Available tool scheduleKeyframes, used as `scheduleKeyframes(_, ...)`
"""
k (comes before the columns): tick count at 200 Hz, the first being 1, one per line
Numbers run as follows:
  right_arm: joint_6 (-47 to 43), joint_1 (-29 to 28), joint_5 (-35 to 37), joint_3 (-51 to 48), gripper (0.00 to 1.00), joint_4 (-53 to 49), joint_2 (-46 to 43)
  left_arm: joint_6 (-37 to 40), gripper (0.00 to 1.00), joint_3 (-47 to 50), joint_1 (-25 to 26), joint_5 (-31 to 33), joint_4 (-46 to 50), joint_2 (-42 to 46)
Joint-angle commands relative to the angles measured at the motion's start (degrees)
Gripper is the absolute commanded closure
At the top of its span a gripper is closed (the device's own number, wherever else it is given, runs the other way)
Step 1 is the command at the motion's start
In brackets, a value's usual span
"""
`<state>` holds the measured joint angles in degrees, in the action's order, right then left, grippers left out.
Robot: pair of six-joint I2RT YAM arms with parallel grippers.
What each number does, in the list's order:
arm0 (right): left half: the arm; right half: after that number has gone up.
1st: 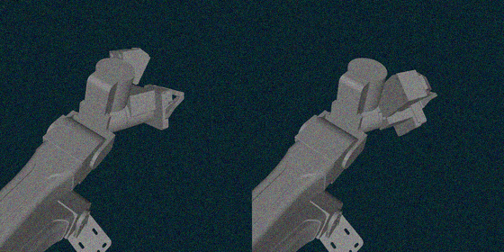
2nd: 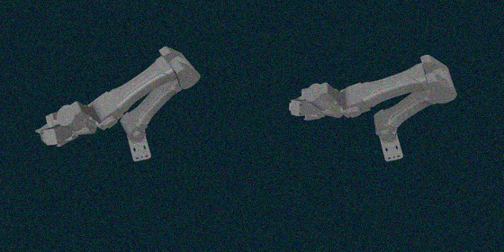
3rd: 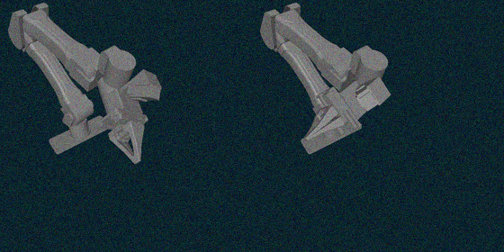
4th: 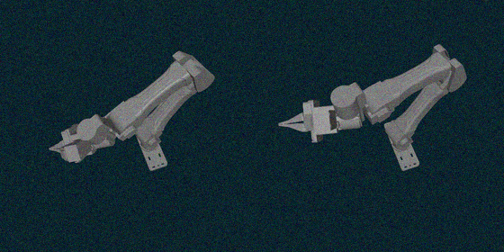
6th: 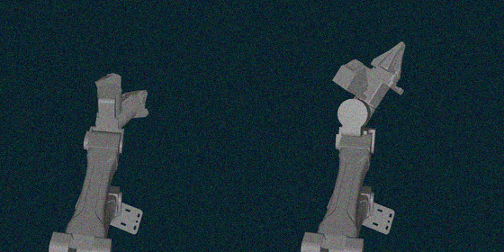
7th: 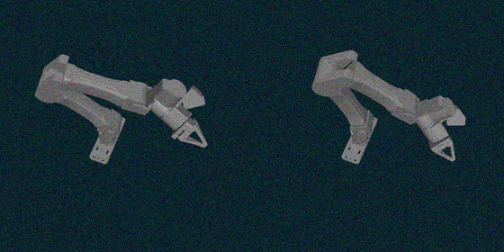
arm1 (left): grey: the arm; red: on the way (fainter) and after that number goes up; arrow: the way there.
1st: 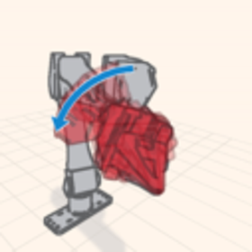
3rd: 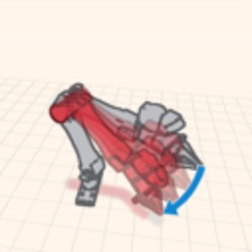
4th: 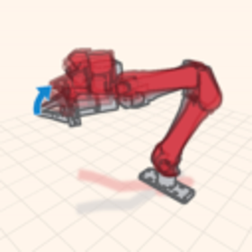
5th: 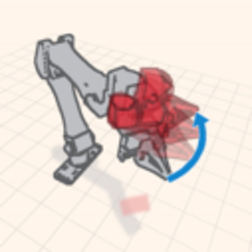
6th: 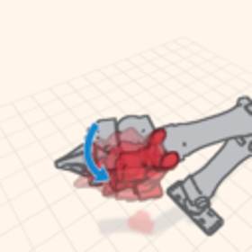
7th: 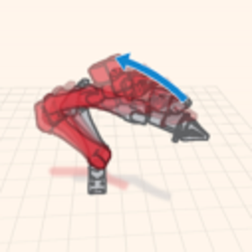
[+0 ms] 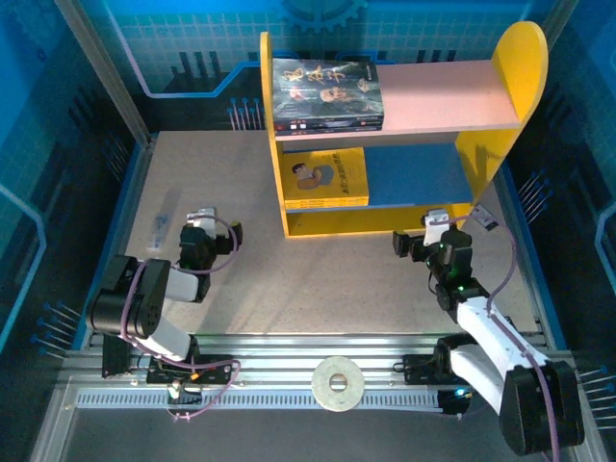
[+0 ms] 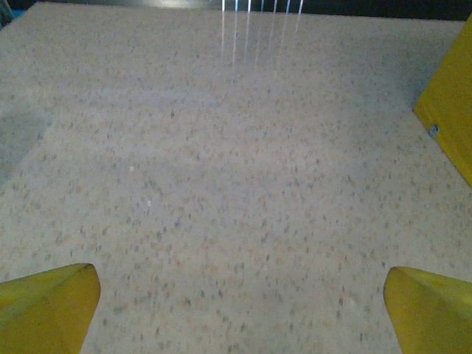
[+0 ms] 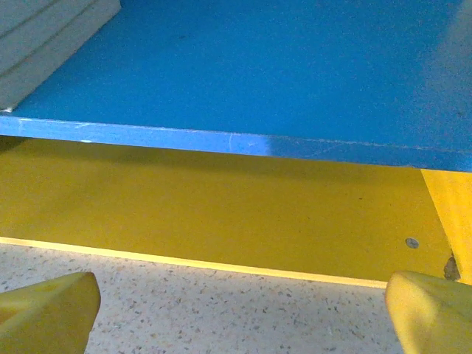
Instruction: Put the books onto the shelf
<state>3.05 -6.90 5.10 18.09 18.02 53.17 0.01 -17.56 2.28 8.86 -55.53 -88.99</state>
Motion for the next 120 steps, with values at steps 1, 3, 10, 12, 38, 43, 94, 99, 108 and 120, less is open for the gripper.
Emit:
scheduleKeyframes(1, -2.0, 1.1, 0.3, 1.9, 0.0, 8.7, 4.1, 0.1, 0.01, -3.7, -0.9, -0.6, 1.6, 0.2)
scheduleKeyframes(3, -2.2, 1.1, 0.4, 2.0, 0.0, 9.1, 4.6, 0.1, 0.01, -3.6, -0.9, -0.2, 1.2, 0.1)
scheduleKeyframes(10, -2.6, 1.2, 0.7, 2.3, 0.0, 10.2, 6.3, -0.2, 0.01, -3.9, -0.9, 1.0, 1.6, 0.1)
scheduleKeyframes(12, -2.7, 1.2, 0.8, 2.3, 0.0, 10.6, 6.8, -0.3, 0.01, -3.9, -0.9, 1.2, 1.8, 0.2)
scheduleKeyframes(38, -4.0, 1.6, 1.0, 3.6, 0.0, 14.2, 13.3, -0.2, 0.01, -3.9, -0.8, 1.2, 1.6, 0.1)
scheduleKeyframes(43, -4.0, 1.7, 0.8, 3.8, 0.0, 15.0, 14.4, -0.1, 0.01, -3.9, -0.8, 1.2, 1.6, 0.1)
scheduleKeyframes(94, -4.3, 3.3, -3.1, 3.1, 0.0, 26.4, 23.8, 0.0, 0.01, -3.9, -0.6, 1.4, 1.5, 0.1)
scheduleKeyframes(99, -4.0, 3.7, -3.9, 2.9, 0.0, 27.8, 24.8, 0.0, 0.01, -3.9, -0.6, 1.5, 1.5, 0.1)
scheduleKeyframes(108, -3.9, 4.3, -5.4, 2.0, 0.0, 30.9, 26.8, 0.1, 0.01, -3.9, -0.5, 1.5, 1.5, 0.1)
scheduleKeyframes(120, -3.2, 5.0, -6.0, 0.6, 0.0, 36.2, 30.0, 0.1, 0.01, -3.7, -0.5, 1.6, 1.5, 0.1)
